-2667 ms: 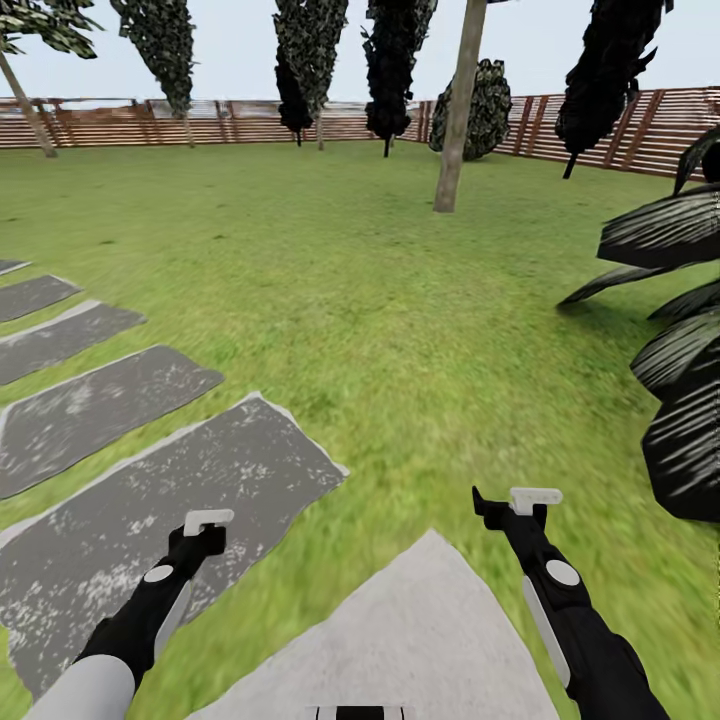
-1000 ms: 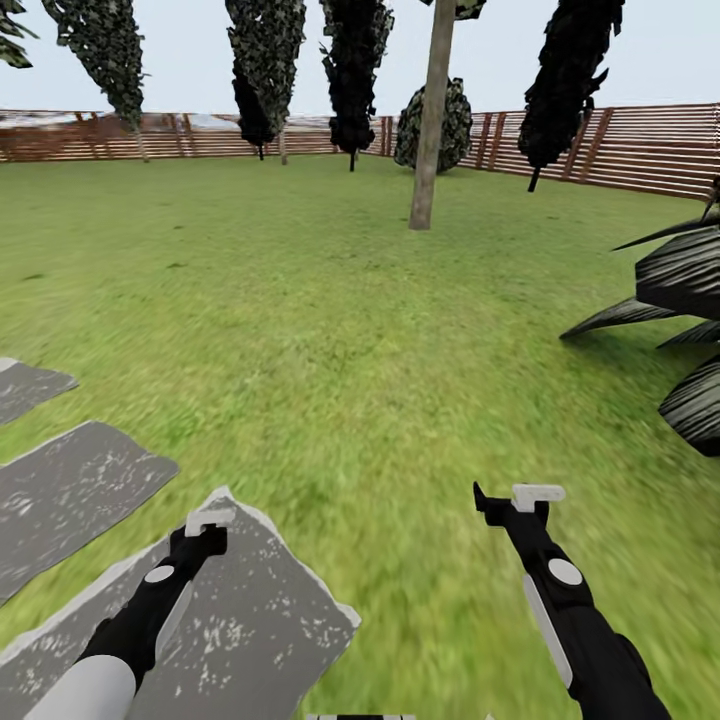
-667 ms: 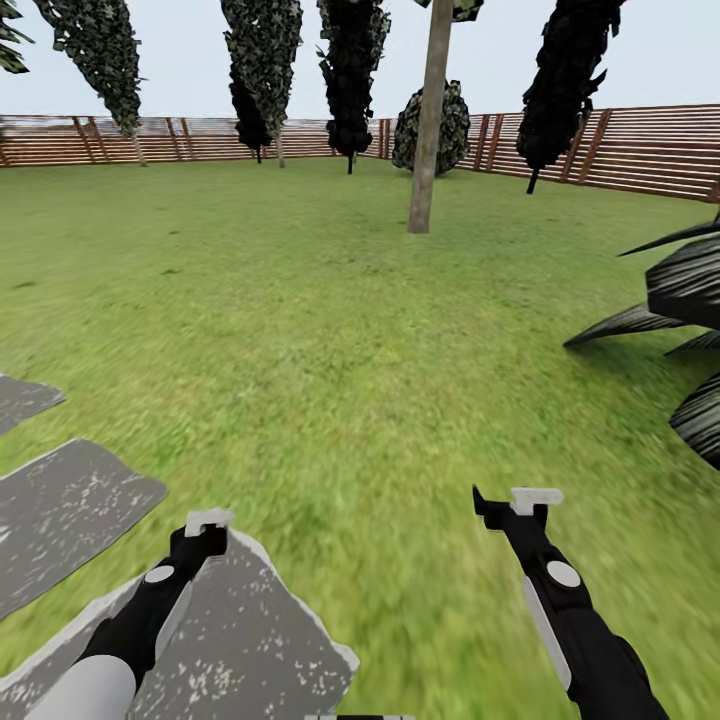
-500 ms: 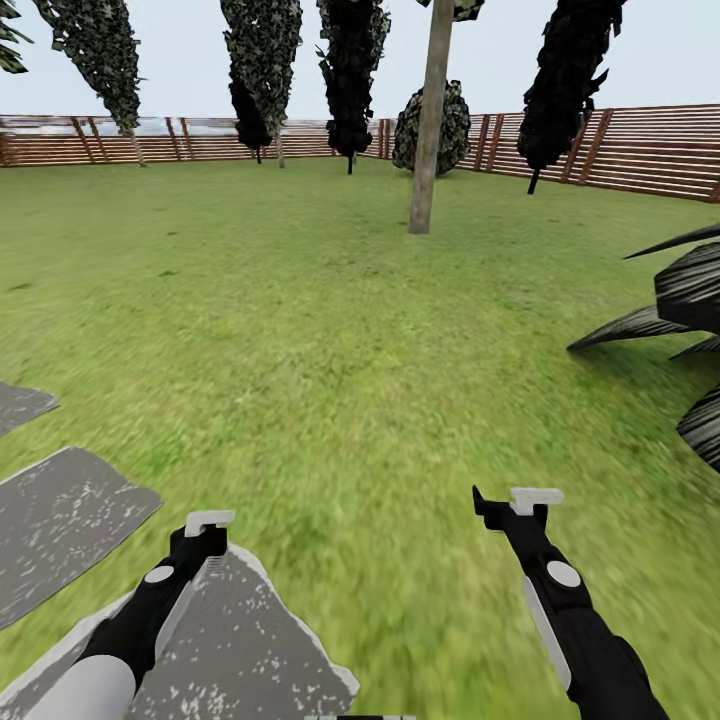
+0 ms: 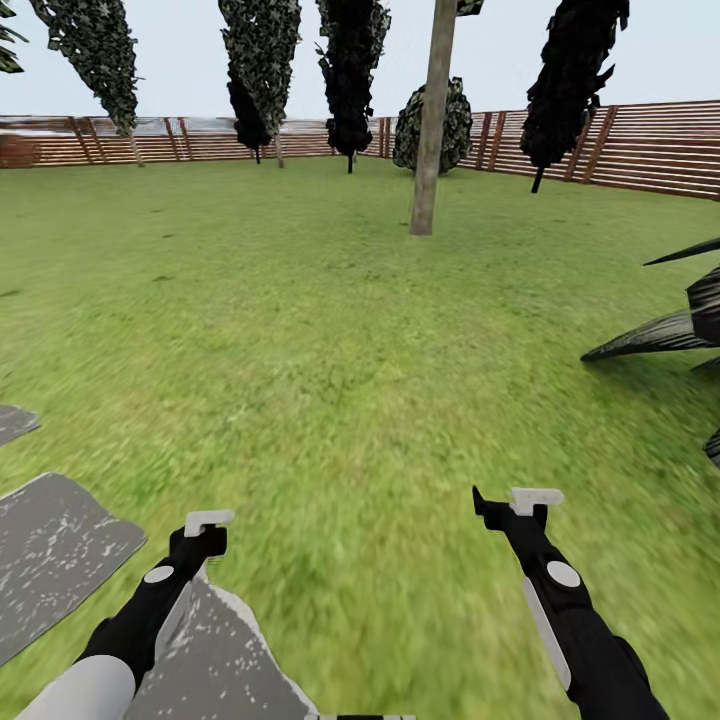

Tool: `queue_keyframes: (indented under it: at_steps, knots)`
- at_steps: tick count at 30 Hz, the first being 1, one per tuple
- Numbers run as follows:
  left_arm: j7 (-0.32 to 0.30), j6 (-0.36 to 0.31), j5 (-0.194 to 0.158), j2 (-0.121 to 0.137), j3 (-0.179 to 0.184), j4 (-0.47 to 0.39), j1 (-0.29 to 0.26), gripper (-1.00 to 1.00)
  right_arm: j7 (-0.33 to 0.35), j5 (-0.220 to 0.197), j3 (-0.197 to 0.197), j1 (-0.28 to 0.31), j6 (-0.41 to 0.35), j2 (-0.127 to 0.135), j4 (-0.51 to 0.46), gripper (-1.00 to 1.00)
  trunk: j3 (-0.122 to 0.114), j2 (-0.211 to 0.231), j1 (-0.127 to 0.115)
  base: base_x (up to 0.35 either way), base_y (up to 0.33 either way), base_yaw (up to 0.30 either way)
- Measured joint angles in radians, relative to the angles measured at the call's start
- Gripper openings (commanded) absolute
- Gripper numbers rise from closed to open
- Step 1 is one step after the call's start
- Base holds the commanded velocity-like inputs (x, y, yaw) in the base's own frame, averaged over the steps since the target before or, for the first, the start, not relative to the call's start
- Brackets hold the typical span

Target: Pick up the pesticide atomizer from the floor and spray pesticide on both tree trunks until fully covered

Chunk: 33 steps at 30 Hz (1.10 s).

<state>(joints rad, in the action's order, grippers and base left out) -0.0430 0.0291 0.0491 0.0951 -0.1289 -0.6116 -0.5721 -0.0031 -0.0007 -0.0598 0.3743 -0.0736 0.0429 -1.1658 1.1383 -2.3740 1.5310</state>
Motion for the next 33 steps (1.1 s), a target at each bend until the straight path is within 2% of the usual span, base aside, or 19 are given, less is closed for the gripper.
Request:
queue_keyframes:
  at_steps: [11,33]
  knots:
    - [0.0,-0.001,0.0,0.0,0.0,0.0,0.003,-1.0,0.0,0.0,0.0,0.0,0.0,0.0,0.0,1.0,0.0,0.0,0.0,0.338,0.118,-0.037]
    - [0.0,0.0,0.0,0.0,0.0,-0.003,0.009,-1.0,0.0,-0.001,0.0,0.0,0.0,0.0,0.0,1.0,0.0,0.0,0.0,0.334,0.155,-0.286]
